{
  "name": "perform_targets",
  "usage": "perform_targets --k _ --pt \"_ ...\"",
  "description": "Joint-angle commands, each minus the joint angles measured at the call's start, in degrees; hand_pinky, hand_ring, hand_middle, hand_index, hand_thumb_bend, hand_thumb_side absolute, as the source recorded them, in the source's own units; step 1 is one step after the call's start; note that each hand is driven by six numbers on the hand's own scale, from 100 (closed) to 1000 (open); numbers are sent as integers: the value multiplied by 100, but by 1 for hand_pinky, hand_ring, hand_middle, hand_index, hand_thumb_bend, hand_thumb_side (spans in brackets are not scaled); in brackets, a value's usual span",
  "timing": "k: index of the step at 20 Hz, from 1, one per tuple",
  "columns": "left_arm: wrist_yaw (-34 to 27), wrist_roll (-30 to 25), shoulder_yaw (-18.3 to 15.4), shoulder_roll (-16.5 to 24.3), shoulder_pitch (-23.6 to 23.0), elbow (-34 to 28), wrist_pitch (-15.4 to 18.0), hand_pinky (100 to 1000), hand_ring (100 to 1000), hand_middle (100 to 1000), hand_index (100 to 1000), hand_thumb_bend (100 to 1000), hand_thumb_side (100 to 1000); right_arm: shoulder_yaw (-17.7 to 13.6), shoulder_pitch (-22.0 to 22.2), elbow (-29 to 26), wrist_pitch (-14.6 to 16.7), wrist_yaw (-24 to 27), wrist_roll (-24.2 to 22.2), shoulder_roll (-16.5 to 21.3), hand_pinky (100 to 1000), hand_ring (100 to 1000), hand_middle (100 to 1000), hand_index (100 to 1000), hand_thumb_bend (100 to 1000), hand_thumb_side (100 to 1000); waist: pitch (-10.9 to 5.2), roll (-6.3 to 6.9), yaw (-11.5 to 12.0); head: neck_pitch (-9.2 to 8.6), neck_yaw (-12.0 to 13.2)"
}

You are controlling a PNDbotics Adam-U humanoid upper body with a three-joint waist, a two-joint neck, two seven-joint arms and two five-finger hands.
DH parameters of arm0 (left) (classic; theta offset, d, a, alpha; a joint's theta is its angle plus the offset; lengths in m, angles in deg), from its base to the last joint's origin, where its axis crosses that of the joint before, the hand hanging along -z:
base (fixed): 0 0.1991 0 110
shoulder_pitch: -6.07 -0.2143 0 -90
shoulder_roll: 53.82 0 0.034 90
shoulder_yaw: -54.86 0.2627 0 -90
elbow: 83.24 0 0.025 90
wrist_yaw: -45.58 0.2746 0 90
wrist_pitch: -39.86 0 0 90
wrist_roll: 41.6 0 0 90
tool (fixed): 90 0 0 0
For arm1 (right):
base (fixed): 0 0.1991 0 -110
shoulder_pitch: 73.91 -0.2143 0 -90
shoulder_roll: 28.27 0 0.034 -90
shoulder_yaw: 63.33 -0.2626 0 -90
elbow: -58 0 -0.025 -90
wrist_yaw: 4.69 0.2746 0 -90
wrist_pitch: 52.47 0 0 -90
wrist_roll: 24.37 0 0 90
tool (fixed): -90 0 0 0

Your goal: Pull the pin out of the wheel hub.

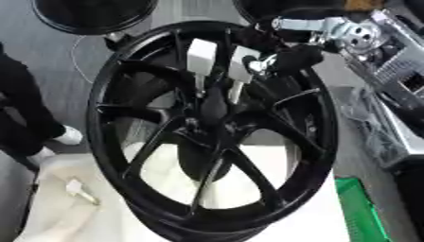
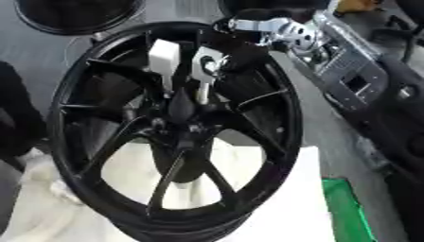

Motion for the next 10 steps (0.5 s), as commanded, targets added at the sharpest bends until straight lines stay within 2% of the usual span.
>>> perform_targets --k 1,10 --pt "2 -28 -9 78 90 -111 10 586 652 691 734 100 750 -95 -61 9 45 -38 -12 117 928 906 880 938 100 452 -75 30 7 -79 -32" --pt "-6 -46 2 56 113 -117 9 586 652 688 732 100 749 -97 -37 65 67 -93 -36 108 925 903 877 938 100 460 -65 22 46 -75 -74"
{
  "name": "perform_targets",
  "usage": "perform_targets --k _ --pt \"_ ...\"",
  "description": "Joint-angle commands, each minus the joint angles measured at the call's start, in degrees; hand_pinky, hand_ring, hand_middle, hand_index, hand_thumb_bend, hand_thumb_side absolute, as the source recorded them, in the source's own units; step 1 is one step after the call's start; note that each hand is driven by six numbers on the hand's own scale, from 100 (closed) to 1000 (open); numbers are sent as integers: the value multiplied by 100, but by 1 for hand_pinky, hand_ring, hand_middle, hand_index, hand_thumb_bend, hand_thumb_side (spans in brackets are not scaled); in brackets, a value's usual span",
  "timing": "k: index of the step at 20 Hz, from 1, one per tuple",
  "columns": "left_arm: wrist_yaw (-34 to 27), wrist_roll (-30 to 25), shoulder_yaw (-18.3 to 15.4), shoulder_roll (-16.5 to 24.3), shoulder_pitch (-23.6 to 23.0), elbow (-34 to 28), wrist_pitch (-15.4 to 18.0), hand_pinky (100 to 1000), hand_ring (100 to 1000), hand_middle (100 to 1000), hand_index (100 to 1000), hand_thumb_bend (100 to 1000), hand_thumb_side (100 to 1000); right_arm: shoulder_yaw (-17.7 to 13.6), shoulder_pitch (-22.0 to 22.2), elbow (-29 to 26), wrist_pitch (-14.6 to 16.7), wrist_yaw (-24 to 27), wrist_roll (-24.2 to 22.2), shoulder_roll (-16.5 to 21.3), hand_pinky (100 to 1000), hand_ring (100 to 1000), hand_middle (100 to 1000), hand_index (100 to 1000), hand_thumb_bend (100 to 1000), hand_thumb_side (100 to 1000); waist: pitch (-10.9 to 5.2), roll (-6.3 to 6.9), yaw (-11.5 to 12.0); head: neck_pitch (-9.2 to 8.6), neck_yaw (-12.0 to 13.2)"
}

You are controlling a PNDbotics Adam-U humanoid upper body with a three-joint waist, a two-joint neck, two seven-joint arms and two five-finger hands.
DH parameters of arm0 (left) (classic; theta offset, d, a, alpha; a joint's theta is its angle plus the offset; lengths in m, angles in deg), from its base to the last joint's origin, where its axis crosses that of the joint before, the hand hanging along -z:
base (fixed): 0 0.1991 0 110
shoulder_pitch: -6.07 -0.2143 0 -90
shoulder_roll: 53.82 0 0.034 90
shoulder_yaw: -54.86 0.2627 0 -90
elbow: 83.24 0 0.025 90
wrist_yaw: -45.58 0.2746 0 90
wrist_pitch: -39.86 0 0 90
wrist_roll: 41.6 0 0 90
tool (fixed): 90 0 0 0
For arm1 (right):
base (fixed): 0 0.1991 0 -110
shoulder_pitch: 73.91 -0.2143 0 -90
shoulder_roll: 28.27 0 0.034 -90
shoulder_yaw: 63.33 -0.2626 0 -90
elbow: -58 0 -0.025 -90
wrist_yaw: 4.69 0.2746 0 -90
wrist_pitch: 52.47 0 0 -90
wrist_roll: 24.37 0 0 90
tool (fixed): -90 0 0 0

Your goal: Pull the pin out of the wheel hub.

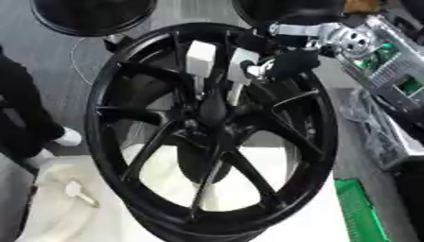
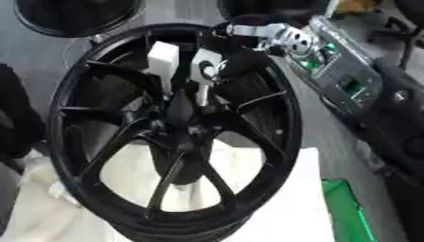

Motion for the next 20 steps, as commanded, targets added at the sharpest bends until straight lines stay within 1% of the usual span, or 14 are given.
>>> perform_targets --k 1,20 --pt "-2 -24 2 57 79 -118 8 586 652 688 732 100 748 -97 -76 13 24 -53 -8 105 924 902 877 939 100 458 -74 21 6 -53 -31" --pt "-10 -48 11 36 113 -122 3 587 652 686 731 100 745 -107 -25 201 106 -66 -82 73 904 867 839 933 102 449 -39 11 60 -44 -90"
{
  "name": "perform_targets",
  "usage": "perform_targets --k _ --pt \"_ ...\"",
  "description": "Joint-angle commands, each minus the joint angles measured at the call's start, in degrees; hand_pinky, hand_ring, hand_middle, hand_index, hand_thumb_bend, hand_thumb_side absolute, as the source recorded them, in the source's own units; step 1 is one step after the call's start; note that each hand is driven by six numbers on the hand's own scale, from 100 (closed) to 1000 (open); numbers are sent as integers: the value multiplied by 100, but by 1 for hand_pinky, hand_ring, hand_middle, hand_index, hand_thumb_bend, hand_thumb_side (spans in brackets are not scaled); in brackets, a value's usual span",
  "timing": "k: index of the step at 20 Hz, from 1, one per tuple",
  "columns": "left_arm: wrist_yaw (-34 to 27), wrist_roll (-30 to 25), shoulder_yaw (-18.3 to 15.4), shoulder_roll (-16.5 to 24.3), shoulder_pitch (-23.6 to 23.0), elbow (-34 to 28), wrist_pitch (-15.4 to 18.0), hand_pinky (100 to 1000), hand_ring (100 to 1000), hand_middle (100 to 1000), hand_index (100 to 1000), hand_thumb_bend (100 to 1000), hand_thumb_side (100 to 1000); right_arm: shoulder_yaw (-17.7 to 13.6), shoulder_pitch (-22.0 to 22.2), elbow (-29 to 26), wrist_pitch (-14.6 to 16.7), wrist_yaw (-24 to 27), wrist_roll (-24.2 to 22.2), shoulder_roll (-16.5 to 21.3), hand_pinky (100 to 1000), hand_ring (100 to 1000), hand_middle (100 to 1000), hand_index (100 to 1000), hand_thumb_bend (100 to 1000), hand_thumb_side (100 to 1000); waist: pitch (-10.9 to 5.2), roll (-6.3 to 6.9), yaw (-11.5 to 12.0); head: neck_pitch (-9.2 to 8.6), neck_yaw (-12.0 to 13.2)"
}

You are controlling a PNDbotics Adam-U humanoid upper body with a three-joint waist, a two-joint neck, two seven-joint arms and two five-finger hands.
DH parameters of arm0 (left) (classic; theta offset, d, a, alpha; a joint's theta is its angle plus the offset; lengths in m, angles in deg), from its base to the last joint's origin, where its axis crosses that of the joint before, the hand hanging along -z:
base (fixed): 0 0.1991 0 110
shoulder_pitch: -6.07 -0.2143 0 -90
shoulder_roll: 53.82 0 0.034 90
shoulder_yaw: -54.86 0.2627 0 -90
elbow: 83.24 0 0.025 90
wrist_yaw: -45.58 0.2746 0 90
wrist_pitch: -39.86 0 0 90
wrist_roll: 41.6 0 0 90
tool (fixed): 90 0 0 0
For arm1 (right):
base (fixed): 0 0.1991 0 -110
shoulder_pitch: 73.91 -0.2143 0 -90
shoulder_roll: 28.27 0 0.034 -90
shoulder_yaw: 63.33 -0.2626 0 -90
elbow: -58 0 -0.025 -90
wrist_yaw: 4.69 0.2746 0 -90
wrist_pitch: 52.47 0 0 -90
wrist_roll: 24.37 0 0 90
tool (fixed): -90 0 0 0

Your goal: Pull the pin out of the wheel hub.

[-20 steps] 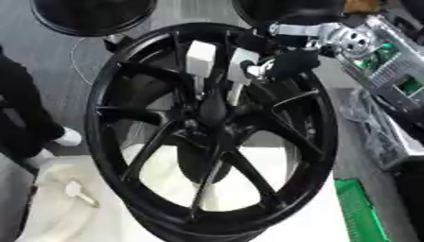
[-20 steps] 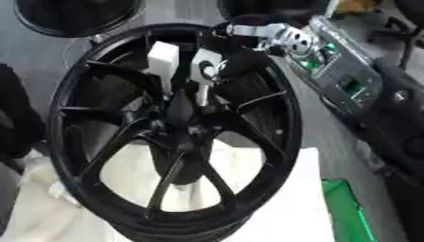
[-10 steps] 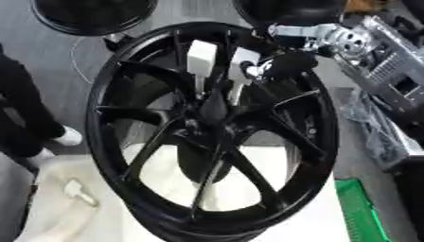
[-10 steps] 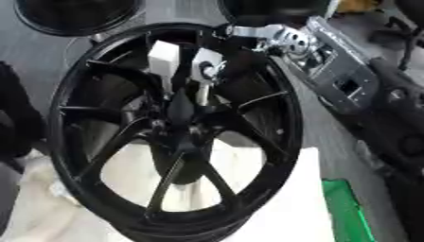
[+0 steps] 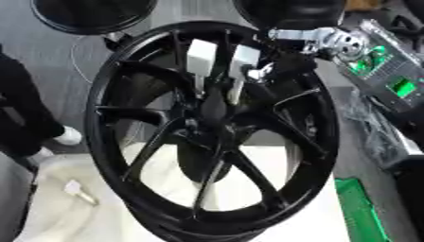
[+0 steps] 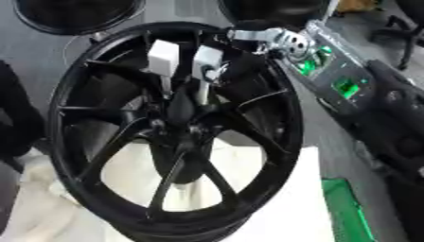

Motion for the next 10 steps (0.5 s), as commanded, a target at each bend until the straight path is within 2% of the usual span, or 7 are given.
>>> perform_targets --k 1,5,8,9,10 --pt "1 -26 9 79 93 -123 9 587 654 686 731 100 745 -105 -74 4 32 -28 -10 73 901 863 835 933 101 448 -86 18 10 -42 -25" --pt "-4 -40 16 76 98 -123 8 587 656 685 731 100 745 -105 -59 36 25 -28 -9 63 884 842 807 925 100 430 -81 16 18 -34 -28" --pt "-5 -40 14 74 101 -120 8 587 658 685 731 100 745 -121 -57 45 9 30 28 50 875 826 728 890 100 389 -79 18 20 -20 -31" --pt "-6 -41 15 74 100 -120 8 587 658 685 731 100 745 -130 -58 35 2 87 51 44 873 814 670 863 100 353 -79 19 19 -19 -34" --pt "-6 -42 15 75 100 -118 7 587 658 685 731 100 745 -142 -61 21 -18 167 101 42 868 798 621 835 100 394 -79 20 17 -19 -36"
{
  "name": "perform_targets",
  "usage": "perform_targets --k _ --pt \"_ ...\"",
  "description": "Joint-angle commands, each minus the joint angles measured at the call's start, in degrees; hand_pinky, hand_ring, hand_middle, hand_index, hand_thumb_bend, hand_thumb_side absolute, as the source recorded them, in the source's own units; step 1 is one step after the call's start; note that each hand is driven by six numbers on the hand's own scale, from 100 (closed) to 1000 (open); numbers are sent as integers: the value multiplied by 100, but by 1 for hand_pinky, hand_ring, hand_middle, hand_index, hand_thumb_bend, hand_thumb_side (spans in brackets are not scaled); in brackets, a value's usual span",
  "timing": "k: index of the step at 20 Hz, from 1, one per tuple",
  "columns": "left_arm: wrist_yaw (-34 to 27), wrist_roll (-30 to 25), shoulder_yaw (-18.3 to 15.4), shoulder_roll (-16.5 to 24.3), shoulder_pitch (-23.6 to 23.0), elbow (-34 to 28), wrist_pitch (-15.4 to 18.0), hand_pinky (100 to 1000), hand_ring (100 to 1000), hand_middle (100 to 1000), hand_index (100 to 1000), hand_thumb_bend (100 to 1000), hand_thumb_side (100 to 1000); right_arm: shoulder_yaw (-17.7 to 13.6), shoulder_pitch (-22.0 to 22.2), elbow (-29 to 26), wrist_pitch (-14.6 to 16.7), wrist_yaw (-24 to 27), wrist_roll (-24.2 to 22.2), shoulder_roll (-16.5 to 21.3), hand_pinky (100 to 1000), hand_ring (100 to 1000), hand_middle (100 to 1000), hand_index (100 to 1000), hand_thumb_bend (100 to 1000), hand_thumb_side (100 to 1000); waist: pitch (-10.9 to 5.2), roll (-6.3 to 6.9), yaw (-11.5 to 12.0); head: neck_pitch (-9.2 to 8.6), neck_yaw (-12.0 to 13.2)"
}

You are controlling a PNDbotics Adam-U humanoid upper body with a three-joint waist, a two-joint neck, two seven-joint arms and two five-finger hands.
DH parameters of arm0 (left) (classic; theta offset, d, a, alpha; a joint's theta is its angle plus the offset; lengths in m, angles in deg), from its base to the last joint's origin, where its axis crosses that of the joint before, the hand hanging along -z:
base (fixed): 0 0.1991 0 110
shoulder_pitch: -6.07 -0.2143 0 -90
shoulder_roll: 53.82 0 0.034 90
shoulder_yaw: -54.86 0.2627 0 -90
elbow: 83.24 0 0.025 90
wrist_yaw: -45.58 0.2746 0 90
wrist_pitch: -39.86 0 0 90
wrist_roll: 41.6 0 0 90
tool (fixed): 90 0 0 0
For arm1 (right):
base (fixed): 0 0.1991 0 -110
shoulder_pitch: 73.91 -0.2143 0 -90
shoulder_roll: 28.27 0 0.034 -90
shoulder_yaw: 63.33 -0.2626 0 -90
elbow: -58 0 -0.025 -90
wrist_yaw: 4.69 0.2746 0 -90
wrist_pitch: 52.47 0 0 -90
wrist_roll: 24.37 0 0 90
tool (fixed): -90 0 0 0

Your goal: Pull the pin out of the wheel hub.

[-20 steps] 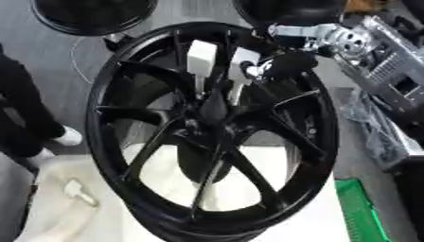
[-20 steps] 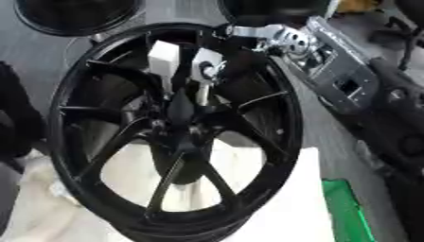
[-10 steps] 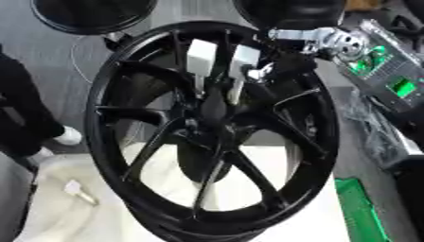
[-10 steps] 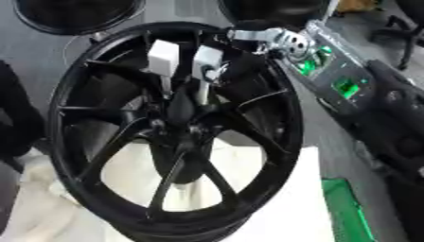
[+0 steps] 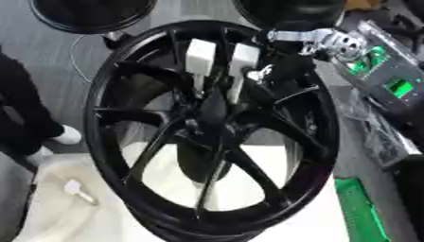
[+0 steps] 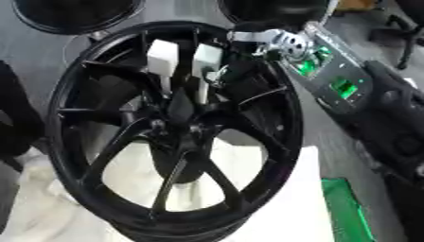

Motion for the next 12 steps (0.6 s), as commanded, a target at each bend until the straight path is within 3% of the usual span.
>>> perform_targets --k 1,5,7,12 --pt "3 -21 -13 76 75 -116 4 588 659 685 731 100 745 -139 -94 -50 -56 215 174 70 857 779 583 791 100 432 -93 26 -3 -20 -13" --pt "4 -23 -16 73 78 -113 2 588 660 685 731 100 744 -166 -107 -166 -252 640 777 84 798 668 474 638 100 407 -102 26 -4 -14 -27" --pt "2 -25 -16 72 80 -113 3 588 660 685 732 100 744 -169 -115 -217 -337 828 1117 97 758 605 432 587 100 482 -107 24 -4 -17 -32" --pt "-4 -9 -34 63 87 -116 4 589 661 685 732 100 741 -212 -120 -238 -529 1258 1922 117 677 528 364 513 100 391 -123 20 0 -24 -38"
